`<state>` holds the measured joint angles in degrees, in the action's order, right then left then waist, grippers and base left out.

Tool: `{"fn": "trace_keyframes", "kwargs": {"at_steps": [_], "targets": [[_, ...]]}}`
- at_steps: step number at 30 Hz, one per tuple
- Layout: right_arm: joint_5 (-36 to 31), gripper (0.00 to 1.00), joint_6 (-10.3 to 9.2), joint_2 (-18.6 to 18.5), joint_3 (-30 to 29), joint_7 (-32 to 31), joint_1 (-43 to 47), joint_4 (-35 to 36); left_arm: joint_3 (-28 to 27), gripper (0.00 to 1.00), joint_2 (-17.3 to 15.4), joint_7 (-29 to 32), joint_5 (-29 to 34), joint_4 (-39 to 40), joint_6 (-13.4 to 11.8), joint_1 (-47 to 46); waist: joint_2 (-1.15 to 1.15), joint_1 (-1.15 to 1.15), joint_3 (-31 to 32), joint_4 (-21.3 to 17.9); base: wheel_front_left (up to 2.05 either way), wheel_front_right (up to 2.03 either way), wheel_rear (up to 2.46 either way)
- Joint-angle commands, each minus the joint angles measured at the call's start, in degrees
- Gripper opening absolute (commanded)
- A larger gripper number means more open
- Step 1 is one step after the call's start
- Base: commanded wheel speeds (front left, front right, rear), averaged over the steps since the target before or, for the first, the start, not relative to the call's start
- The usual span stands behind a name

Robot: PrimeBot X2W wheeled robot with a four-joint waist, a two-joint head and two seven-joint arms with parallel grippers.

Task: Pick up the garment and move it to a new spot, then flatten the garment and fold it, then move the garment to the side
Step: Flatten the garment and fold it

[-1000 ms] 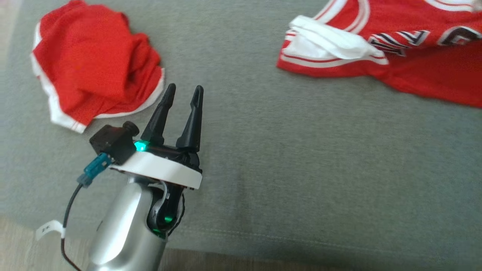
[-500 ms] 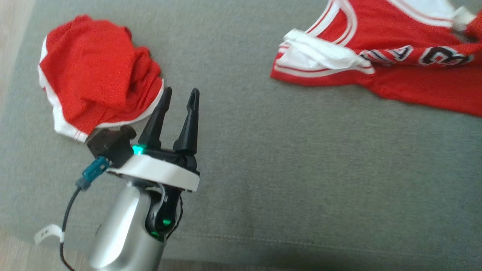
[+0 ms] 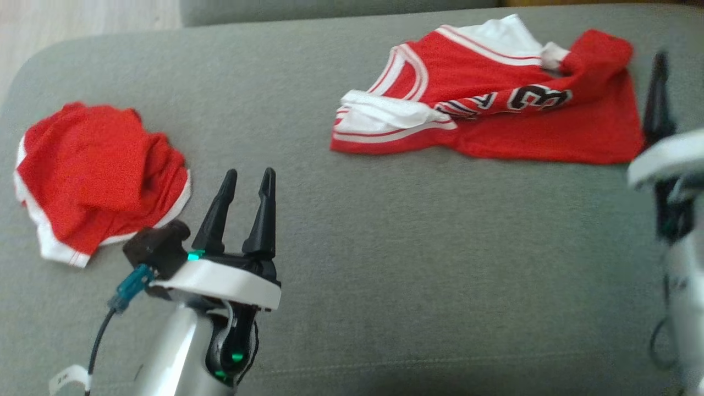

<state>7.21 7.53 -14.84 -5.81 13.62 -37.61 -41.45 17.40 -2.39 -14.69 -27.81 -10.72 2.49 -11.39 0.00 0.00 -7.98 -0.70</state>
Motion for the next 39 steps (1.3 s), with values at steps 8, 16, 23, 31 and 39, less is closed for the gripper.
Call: {"fn": "trace_keyframes", "kwargs": {"at_steps": [8,16,23,31,39], "targets": [[3.16,1.0,-0.04,8.05,-0.87,-3.18,19.23,20.03,-2.67,1.0,-0.49,-0.31,0.39,2.77,-0.6,0.02,0.0,0.0,1.62,-4.01,0.0,0.0,0.0],[2.71,1.0,-0.04,11.18,-3.8,-6.69,24.99,26.41,-2.85,1.0,-0.49,-0.31,0.95,2.76,-0.1,-0.17,0.0,0.0,-0.22,-4.83,0.0,0.0,0.0],[5.11,1.0,-0.04,11.78,-8.6,-10.98,21.38,24.04,-2.71,1.0,-0.49,-0.31,1.25,2.35,0.48,-1.19,0.0,0.0,-3.24,-3.43,0.0,0.0,0.0],[5.63,1.0,-0.04,11.93,-16.61,-14.32,13.3,15.91,-2.87,1.0,-0.49,-0.31,1.95,2.06,1.09,-2.58,0.0,0.0,-6.41,-1.08,0.0,0.0,0.0],[0.89,1.0,-0.04,11.94,-27.35,-16.01,4.42,7.45,-3.48,1.0,-0.49,-0.31,2.57,1.95,1.69,-4.05,0.0,0.0,-9.87,1.65,0.0,0.0,0.0]]}}
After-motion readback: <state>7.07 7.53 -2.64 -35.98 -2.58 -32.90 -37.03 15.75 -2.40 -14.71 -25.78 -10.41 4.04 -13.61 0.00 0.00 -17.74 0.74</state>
